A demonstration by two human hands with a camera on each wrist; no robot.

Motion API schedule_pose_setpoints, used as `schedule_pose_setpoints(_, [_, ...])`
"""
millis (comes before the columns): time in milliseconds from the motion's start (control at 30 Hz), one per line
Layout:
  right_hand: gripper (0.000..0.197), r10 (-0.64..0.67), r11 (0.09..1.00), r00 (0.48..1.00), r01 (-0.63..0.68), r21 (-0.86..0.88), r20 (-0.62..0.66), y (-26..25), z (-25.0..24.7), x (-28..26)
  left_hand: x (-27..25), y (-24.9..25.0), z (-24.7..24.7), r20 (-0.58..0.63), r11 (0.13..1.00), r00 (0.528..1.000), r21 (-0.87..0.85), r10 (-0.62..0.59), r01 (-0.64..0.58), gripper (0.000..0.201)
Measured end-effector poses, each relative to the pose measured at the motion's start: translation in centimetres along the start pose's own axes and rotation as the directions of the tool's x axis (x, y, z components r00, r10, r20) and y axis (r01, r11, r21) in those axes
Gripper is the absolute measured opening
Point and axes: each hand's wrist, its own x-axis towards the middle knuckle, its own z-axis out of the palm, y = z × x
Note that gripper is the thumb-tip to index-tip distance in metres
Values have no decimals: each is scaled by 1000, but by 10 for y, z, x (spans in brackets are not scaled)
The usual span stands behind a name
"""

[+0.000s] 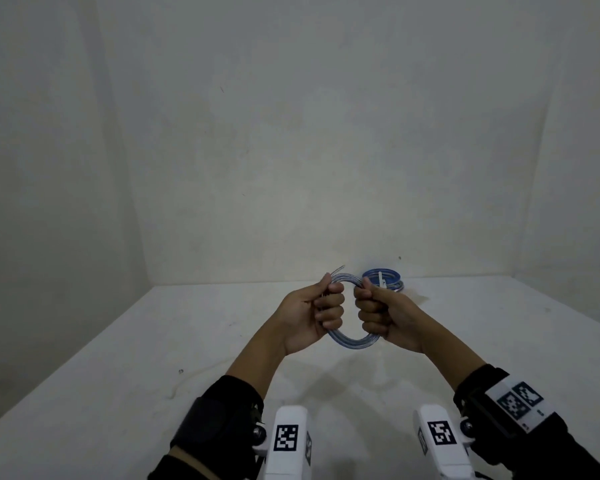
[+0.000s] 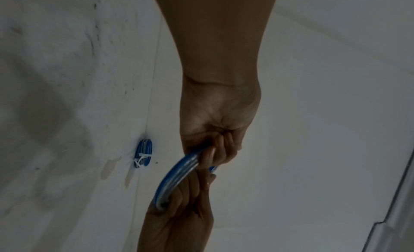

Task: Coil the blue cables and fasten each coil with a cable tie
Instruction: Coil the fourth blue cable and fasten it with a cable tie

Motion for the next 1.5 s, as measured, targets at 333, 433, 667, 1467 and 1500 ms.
schedule_pose_setpoints(333, [46, -378, 458, 918, 302, -836, 124, 21, 28, 7, -35, 3, -28, -201, 985, 979, 169, 9, 26, 33])
schedule_pose_setpoints(433, [35, -475, 316, 855, 385, -867, 207, 36, 42, 14, -55, 2, -37, -220, 984, 975, 172, -9, 48, 30])
schedule_pose_setpoints(667, [26, -472, 247, 851, 379, -892, 231, 71, 85, 31, -104, 6, -67, -323, 992, 944, 78, -67, 97, 40])
schedule_pose_setpoints(1467, [61, 257, -16, 951, 182, -983, 172, 159, 157, 118, -186, 62, -131, -681, 886, 595, 447, 426, -122, 32])
schedule_pose_setpoints(1500, [62, 269, -31, 947, 190, -981, 175, 162, 161, 123, -186, 62, -132, -684, 887, 593, 447, 424, -118, 32])
